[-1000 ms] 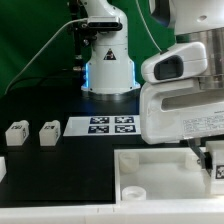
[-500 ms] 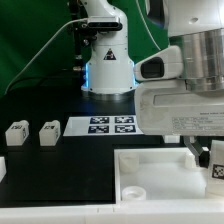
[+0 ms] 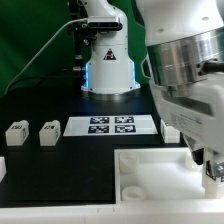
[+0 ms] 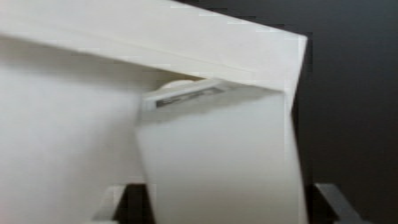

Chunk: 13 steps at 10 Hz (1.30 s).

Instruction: Assemble one leg

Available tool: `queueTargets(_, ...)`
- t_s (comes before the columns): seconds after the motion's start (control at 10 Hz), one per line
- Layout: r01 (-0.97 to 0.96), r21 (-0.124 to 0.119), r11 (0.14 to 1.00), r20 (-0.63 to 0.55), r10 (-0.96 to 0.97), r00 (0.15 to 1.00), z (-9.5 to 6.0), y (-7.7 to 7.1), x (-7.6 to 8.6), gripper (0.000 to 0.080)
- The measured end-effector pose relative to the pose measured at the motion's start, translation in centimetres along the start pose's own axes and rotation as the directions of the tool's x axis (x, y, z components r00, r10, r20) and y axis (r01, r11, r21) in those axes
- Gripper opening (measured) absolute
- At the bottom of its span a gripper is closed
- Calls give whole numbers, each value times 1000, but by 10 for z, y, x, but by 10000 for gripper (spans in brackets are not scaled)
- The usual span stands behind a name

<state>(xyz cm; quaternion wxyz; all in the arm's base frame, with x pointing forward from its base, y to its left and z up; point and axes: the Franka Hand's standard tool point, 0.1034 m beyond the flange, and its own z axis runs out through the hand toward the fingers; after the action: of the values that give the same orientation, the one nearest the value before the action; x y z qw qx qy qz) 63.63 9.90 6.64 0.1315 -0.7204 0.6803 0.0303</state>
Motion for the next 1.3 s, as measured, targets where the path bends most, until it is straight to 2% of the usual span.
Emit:
queueTargets(0.1,-99,13,995,2,99,995,4,4,-1,303)
queueTargets(0.2,-127,15,992,3,127,992,6,6,-3,303)
queueTargets(0.4,-59,14,998,2,59,998,6,6,-3,307)
queueTargets(0.6,142,6,990,-15,-142,990,2,5,-10,590)
queueTargets(0.7,296,-4,955,-29,-296,955,-1,3,-14,590)
queueTargets(0.8,461,-27,887,-50,-462,885,-3,1,-21,637)
queueTargets(0.9,576,-47,816,-63,-578,814,-3,1,-30,646)
queueTargets(1.0,678,-48,733,-70,-680,730,-1,3,-31,646)
queueTargets(1.2,801,-62,595,-60,-803,592,-1,4,-29,649)
queueTargets(1.3,863,-73,500,-54,-866,497,-1,3,-27,649)
